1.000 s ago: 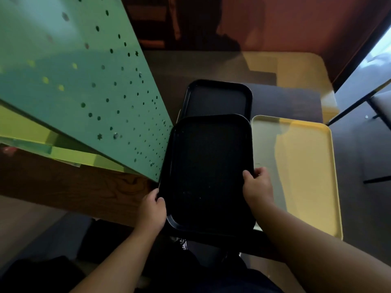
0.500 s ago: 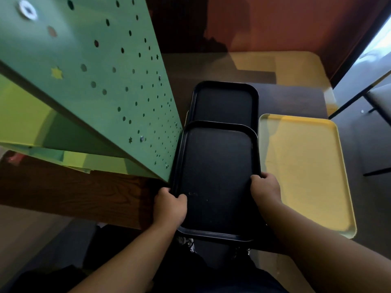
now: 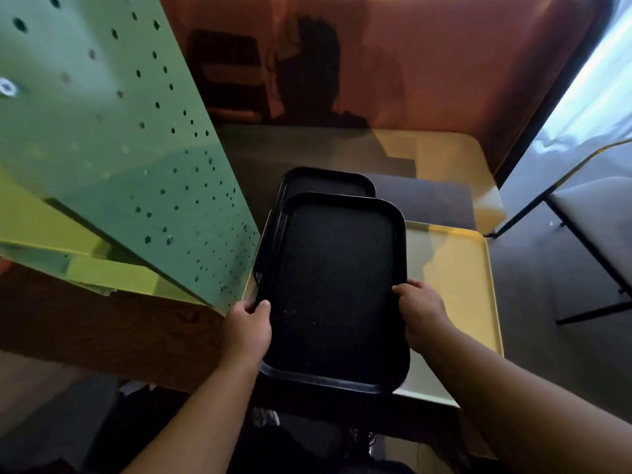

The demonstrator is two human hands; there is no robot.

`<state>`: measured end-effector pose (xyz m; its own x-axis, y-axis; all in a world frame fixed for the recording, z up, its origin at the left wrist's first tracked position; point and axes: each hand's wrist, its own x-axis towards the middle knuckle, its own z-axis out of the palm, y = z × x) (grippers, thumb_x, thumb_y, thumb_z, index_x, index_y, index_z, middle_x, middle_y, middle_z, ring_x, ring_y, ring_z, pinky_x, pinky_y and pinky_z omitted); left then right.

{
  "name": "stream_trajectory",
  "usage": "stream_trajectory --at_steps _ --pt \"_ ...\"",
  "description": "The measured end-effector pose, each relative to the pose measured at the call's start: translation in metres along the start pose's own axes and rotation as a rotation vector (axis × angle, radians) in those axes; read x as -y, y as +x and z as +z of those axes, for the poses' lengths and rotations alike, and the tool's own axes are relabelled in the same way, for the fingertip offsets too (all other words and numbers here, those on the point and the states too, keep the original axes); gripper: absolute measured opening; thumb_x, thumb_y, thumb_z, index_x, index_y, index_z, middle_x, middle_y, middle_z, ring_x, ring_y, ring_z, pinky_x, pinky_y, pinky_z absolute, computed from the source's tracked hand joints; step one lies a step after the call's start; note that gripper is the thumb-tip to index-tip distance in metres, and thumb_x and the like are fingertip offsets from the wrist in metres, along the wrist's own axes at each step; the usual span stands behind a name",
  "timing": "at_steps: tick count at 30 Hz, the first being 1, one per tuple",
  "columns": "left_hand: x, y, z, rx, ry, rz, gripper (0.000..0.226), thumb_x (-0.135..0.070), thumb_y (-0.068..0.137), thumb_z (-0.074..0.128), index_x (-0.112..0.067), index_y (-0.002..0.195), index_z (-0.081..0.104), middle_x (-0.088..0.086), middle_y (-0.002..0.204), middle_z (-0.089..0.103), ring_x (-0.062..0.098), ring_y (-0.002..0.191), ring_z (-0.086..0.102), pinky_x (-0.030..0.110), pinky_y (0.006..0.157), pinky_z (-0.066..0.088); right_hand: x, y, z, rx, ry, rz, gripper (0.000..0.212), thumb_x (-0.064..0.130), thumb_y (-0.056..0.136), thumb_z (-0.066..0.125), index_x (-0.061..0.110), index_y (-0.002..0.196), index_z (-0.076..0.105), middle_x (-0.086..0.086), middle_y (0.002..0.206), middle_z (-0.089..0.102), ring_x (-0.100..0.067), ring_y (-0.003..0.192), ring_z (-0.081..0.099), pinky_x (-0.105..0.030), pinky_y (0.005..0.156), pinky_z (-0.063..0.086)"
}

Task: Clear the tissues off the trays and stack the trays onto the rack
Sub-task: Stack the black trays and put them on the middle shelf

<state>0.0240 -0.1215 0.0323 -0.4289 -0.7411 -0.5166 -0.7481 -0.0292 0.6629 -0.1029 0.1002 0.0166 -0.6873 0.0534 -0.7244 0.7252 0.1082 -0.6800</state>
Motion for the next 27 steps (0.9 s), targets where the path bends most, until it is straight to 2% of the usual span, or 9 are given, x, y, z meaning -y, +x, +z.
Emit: stream_trajectory --at_steps 2,5,8,11,13,17,21,24,27 --pt "-0.013 0.008 0.003 0.033 0.059 -0.001 0.032 -0.023 0.098 0.054 -0.009 0.125 0.06 0.006 0.093 0.065 0.022 0.076 0.06 0.036 0.065 0.051 0.013 0.005 0.005 -0.034 -0.045 -0.032 0.026 0.01 0.1 0.051 0.01 0.124 0.061 -0.014 0.111 0.068 -0.034 0.098 0.068 -0.045 0.079 0.061" --pt "-0.032 0.019 0.006 0.09 0.194 0.012 0.043 -0.021 0.094 0.053 -0.009 0.136 0.054 0.011 0.113 0.066 0.032 0.094 0.063 0.038 0.081 0.054 0.029 0.012 0.019 -0.059 -0.081 -0.049 0.03 0.017 0.098 0.05 0.012 0.125 0.061 -0.011 0.111 0.068 -0.032 0.1 0.067 -0.048 0.087 0.06" --pt "-0.047 0.033 0.014 0.015 0.227 0.013 0.053 -0.019 0.094 0.055 -0.005 0.145 0.044 0.015 0.134 0.059 0.036 0.113 0.061 0.037 0.082 0.049 0.043 0.024 0.039 -0.065 -0.101 -0.05 0.036 0.023 0.096 0.05 0.015 0.129 0.059 -0.009 0.114 0.067 -0.032 0.104 0.066 -0.052 0.093 0.059" --pt "-0.061 0.053 0.024 -0.04 0.184 0.021 0.065 -0.02 0.092 0.059 -0.011 0.151 0.032 0.015 0.144 0.052 0.036 0.121 0.058 0.046 0.094 0.052 0.058 0.04 0.06 -0.092 -0.11 -0.084 0.03 0.022 0.099 0.05 0.015 0.126 0.059 -0.009 0.113 0.066 -0.03 0.104 0.065 -0.05 0.094 0.058" --pt "-0.064 0.068 0.034 -0.048 0.195 0.029 0.071 -0.023 0.09 0.061 -0.012 0.153 0.027 0.016 0.149 0.046 0.038 0.128 0.054 0.052 0.101 0.049 0.065 0.056 0.072 -0.124 -0.103 -0.107 0.028 0.022 0.099 0.049 0.016 0.124 0.059 -0.007 0.113 0.066 -0.026 0.102 0.065 -0.046 0.091 0.058" --pt "-0.064 0.088 0.053 -0.044 0.237 0.07 0.078 -0.023 0.089 0.061 -0.011 0.154 0.02 0.016 0.156 0.035 0.037 0.136 0.045 0.053 0.109 0.043 0.075 0.082 0.084 -0.168 -0.113 -0.133 0.034 0.021 0.101 0.049 0.018 0.134 0.056 -0.005 0.117 0.065 -0.025 0.106 0.063 -0.047 0.095 0.058" --pt "-0.065 0.104 0.066 -0.057 0.312 0.062 0.086 -0.025 0.09 0.061 -0.013 0.158 0.01 0.017 0.161 0.025 0.037 0.144 0.034 0.051 0.113 0.038 0.077 0.102 0.093 -0.196 -0.187 -0.13 0.038 0.026 0.097 0.051 0.02 0.134 0.058 -0.005 0.125 0.063 -0.026 0.109 0.063 -0.049 0.096 0.057" --pt "-0.068 0.105 0.071 -0.055 0.423 0.04 0.09 -0.03 0.091 0.061 -0.011 0.16 0.007 0.018 0.162 0.02 0.038 0.145 0.029 0.05 0.111 0.035 0.07 0.111 0.095 -0.221 -0.242 -0.092 0.042 0.023 0.095 0.051 0.019 0.136 0.057 -0.006 0.13 0.058 -0.029 0.114 0.06 -0.051 0.1 0.055" --pt "-0.066 0.107 0.074 -0.024 0.482 0.023 0.089 -0.032 0.089 0.062 -0.011 0.159 0.01 0.019 0.16 0.023 0.039 0.141 0.033 0.051 0.109 0.037 0.059 0.11 0.096 -0.241 -0.282 -0.05 0.04 0.016 0.097 0.049 0.015 0.137 0.055 -0.008 0.132 0.056 -0.031 0.117 0.058 -0.051 0.102 0.054"
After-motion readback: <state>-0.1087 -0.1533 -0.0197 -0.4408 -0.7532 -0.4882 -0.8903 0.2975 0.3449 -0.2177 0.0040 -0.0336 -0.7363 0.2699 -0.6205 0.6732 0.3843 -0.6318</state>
